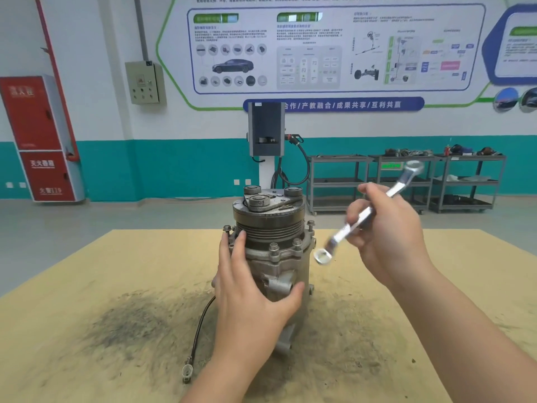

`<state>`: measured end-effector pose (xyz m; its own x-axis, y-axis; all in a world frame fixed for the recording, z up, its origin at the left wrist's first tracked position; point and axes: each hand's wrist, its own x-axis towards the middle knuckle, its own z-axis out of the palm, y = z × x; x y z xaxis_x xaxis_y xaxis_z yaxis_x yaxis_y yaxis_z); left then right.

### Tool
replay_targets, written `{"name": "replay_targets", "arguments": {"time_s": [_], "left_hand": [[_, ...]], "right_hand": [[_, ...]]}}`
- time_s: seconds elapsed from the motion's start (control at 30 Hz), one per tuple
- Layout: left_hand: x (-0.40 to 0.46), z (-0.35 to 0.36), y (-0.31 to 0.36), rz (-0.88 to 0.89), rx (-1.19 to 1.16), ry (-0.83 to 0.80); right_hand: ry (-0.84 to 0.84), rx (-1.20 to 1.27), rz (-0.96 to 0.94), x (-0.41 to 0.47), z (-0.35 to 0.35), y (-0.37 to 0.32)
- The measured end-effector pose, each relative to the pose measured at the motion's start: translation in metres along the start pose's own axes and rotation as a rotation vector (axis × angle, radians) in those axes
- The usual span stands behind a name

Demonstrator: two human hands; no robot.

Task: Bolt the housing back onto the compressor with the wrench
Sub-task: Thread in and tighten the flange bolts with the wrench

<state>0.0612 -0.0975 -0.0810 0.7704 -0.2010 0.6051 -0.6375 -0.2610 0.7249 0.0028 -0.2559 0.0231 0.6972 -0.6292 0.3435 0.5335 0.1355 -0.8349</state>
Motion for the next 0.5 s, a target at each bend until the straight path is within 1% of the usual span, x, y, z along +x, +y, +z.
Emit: {"name": "replay_targets", "arguments": {"time_s": [0.1,0.3,0.37,0.43,0.5], "left_hand": [[0.004,-0.002,-0.005,0.009,-0.101,-0.009],[0.014,-0.018,-0.021,-0.125,-0.268,-0.111],[0.014,-0.018,-0.018,-0.145,-0.304,-0.138],[0.015,-0.017,-0.014,-0.172,-0.335,-0.134],[0.018,-0.019,-0.013,-0.189,-0.361,-0.129]], "right_hand": [[-0.001,-0.32,-0.061,0.006,-0.009,0.008],[-0.16,-0.788,-0.022,-0.006,-0.007,0.037],[-0.212,-0.814,-0.021,-0.012,-0.001,0.047],[-0.269,-0.778,-0.047,-0.018,0.006,0.057],[-0.27,-0.777,-0.081,-0.022,0.009,0.067]]}}
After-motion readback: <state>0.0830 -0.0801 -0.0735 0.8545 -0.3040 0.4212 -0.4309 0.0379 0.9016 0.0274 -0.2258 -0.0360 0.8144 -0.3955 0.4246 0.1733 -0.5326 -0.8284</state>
